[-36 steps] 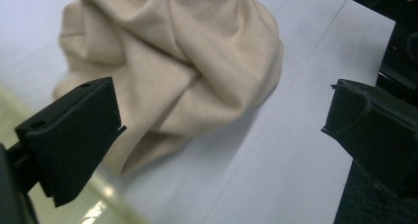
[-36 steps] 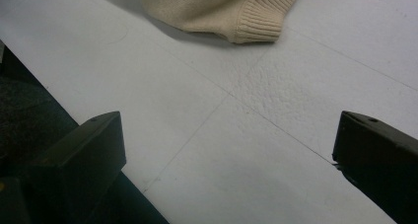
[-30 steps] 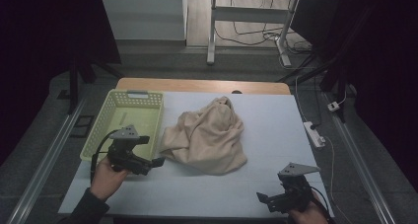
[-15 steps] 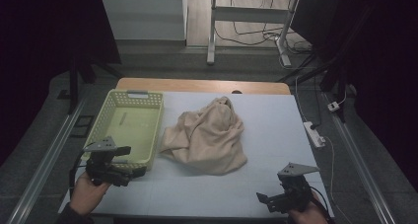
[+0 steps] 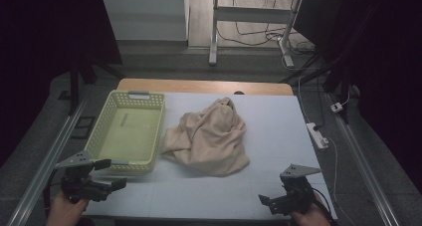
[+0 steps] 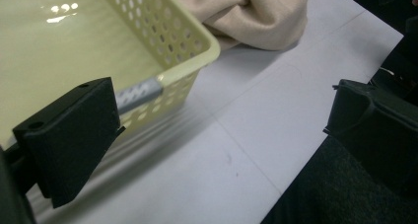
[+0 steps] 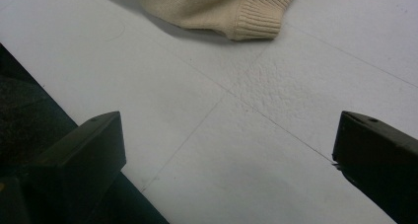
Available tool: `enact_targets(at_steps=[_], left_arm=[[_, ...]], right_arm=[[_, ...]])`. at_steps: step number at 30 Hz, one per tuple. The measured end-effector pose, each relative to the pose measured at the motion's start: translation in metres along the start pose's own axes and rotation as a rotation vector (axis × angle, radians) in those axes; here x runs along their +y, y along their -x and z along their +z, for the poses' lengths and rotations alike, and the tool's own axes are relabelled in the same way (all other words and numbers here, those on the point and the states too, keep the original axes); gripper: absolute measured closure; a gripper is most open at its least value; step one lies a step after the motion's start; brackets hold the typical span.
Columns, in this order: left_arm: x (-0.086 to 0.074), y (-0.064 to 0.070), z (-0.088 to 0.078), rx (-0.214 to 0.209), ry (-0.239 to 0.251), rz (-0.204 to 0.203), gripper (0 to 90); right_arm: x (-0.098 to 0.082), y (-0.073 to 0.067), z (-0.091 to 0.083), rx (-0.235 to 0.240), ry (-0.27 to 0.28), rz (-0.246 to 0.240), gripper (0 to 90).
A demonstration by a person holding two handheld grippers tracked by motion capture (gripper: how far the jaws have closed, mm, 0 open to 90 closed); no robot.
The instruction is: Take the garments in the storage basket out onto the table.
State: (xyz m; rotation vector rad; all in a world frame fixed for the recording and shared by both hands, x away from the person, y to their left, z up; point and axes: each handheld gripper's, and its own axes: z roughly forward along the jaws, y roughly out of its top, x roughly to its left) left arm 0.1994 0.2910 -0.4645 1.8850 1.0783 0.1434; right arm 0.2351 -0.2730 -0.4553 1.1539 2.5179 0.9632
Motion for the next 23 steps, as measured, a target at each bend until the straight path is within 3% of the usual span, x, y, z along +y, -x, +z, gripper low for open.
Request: enact_targets(at_steps=[7, 14, 23], left_arm=[[-0.018, -0.005, -0.011, -0.001, -0.01, -0.035, 0.0], [-0.031, -0.006, -0.019, 0.027, -0.033, -0.06, 0.0], [-0.034, -0.003, -0.022, 0.069, -0.063, -0.057, 0.0]], right_arm=[[0.0, 0.0, 0.0, -0.001, -0.003, -0.001, 0.0], [0.0, 0.0, 0.0, -0.004, -0.006, -0.002, 0.0], [0.0, -0.001, 0.001, -0.009, -0.009, -0.012, 0.0]])
